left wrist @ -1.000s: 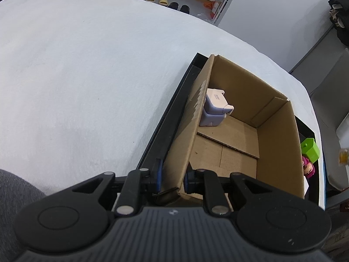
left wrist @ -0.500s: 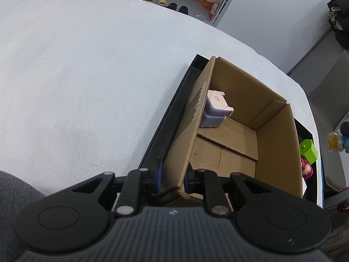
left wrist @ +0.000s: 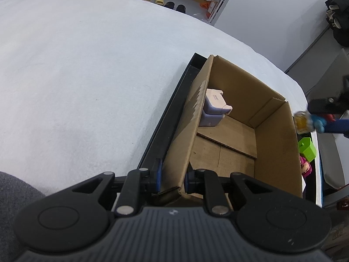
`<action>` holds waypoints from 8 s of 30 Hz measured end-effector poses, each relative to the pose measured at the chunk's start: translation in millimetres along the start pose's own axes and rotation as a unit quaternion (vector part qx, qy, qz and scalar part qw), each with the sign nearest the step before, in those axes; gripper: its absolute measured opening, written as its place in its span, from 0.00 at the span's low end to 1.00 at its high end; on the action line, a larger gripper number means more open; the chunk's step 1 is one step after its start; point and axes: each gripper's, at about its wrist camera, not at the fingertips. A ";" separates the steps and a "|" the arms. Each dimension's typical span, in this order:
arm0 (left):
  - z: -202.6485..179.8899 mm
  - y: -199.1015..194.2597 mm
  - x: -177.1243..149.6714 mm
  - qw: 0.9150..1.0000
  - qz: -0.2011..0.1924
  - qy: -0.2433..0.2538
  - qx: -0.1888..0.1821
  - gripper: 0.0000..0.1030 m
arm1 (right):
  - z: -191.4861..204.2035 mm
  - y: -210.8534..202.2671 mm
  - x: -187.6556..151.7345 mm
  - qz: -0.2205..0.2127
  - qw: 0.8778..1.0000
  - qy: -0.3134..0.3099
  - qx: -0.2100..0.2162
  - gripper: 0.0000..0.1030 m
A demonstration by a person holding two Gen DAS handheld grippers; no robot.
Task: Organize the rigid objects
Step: 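Lift the mug figure with the right gripper and carry it over the box, then open the right gripper to drop the mug figure into the box, then move the right tool to the white charger plug and close on it, then lift the white charger with the right gripper and carry it over the box, then lower the charger into the box and open the right gripper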
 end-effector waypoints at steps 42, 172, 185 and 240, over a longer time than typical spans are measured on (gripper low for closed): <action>-0.2 1.9 1.8 1.000 0.010 0.000 0.002 0.18 | -31.0 -46.4 -12.5 -0.034 0.998 -0.012 0.053 0.94; -15.0 -3.2 -2.0 0.999 0.004 0.019 0.044 0.15 | -142.9 3.5 -38.2 -0.020 0.991 0.125 -0.037 0.37; -11.9 -6.6 -5.4 0.999 0.002 0.009 0.032 0.15 | -103.3 -14.3 -29.0 -0.030 0.996 0.085 -0.017 0.37; 4.4 -6.4 -5.4 1.000 0.000 -0.010 -0.010 0.18 | 44.4 71.7 -4.1 0.042 0.998 -0.046 0.022 0.40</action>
Point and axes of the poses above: each gripper's, at about its wrist camera, not at the fingertips, and y roughly the way its jaws point, z to its left, x to its top, and after that the axes turned 1 degree about x, right-handed
